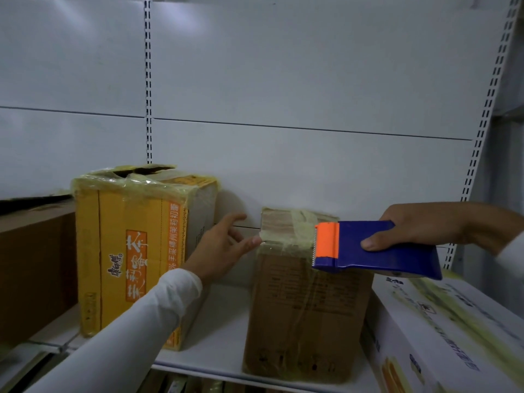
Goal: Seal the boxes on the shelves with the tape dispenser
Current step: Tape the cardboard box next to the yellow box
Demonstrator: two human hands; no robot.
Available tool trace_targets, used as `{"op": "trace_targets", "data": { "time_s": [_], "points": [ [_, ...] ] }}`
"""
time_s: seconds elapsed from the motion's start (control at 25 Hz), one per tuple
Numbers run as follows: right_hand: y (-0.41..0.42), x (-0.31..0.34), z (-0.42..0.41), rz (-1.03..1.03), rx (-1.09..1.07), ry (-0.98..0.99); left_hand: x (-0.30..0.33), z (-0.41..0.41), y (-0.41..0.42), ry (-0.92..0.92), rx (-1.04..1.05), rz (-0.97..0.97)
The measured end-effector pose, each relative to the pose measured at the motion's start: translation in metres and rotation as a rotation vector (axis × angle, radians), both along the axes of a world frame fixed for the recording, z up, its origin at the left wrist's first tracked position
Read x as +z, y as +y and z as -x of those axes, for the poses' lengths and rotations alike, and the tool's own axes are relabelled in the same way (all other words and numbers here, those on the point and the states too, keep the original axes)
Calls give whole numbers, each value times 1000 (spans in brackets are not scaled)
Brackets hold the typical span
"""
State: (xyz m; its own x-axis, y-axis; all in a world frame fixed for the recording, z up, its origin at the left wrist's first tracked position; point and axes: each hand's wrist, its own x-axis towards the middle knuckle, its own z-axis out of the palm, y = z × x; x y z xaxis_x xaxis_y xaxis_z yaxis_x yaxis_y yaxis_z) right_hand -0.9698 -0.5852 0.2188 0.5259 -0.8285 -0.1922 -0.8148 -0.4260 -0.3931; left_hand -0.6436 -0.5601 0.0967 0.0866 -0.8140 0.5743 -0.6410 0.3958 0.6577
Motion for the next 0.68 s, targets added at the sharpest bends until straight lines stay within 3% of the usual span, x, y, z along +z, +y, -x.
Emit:
{"op": "trace_targets", "data": {
  "time_s": [0.12, 0.16, 0.36, 0.52, 0.68],
  "points": [
    [-2, -1, 1, 0, 12, -11, -3, 4, -7, -430, 2, 221],
    [-2, -1, 0, -2, 14, -14, -4, 6, -11, -470, -8, 207],
    [-2, -3, -8, -5, 37, -42, -19, 6, -18, -314, -87, 128],
    [-2, 0, -14, -10, 42, -24, 1, 0, -16, -677, 101, 271],
    [-4, 2, -15, -46, 42, -19, 22, 23, -34, -812, -119, 170]
  ]
}}
